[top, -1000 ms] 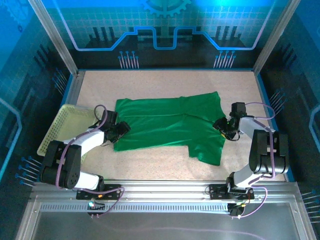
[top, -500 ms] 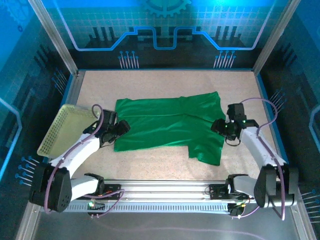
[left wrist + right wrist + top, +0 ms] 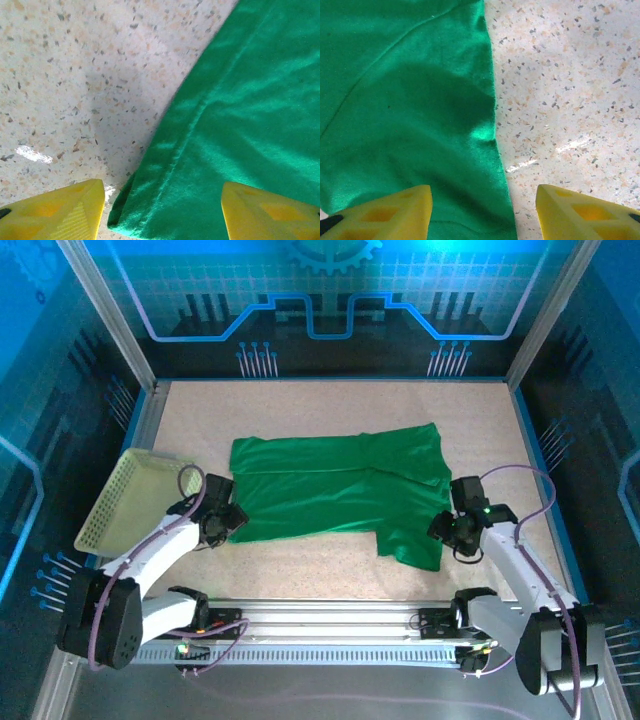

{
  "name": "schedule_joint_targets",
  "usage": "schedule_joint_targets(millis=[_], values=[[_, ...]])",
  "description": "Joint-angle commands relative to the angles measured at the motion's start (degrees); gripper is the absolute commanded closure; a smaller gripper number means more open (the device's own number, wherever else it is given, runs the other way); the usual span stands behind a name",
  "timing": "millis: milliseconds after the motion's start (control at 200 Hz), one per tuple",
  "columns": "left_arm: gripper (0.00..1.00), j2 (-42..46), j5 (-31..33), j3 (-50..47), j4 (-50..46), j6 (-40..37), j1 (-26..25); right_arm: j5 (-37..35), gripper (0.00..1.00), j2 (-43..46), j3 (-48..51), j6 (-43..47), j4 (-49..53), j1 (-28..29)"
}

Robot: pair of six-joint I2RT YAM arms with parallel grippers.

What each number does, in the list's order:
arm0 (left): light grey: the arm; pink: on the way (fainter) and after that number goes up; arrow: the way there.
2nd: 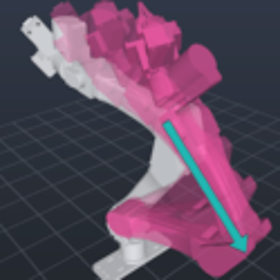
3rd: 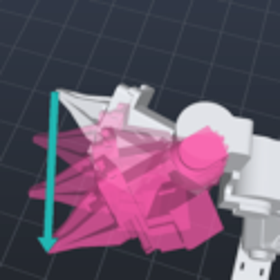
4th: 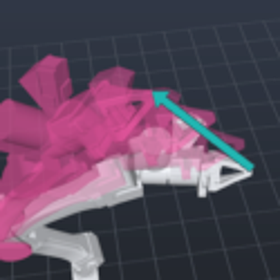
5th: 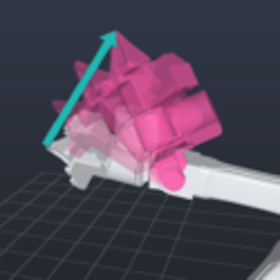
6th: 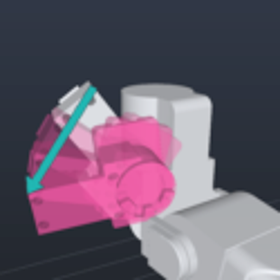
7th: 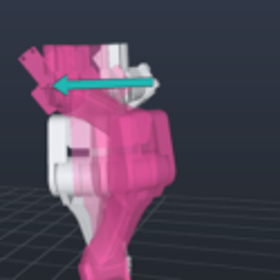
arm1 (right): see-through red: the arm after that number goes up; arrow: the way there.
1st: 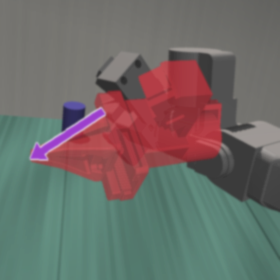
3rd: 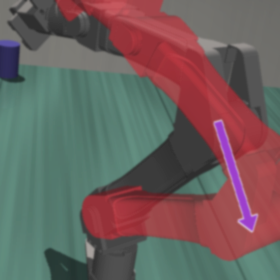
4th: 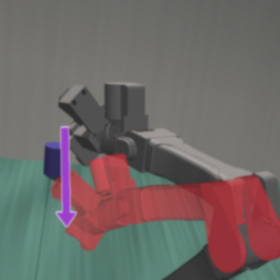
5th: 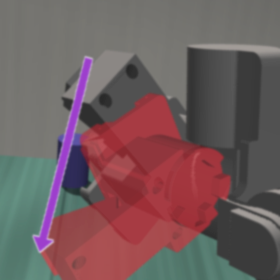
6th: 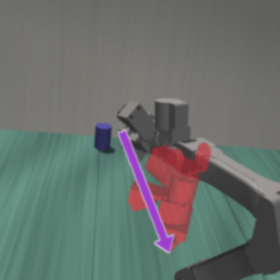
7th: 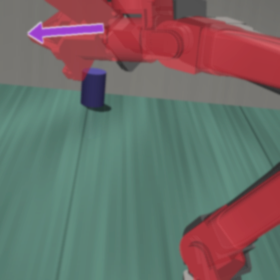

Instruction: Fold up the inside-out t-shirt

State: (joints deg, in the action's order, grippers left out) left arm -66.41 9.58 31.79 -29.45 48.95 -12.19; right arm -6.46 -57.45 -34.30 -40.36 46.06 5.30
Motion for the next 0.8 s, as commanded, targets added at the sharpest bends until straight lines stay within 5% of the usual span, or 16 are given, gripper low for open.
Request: schedule_joint_targets(millis=[0,370,795], values=[[0.39,-1.16,-2.11,-1.7,-0.68,1.95,-0.46,-2.16,0.41,1.11,0.77,-2.21,1.6,1.03],[0.46,-3.16,-4.36,-4.16,2.12,3.47,-1.0,-2.92,0.4,0.67,0.79,-3.03,1.07,1.27],[0.8,-7.39,-5.0,-3.84,9.22,2.03,-1.0,-4.07,0.38,0.18,2.5,-6.23,0.96,4.37]])
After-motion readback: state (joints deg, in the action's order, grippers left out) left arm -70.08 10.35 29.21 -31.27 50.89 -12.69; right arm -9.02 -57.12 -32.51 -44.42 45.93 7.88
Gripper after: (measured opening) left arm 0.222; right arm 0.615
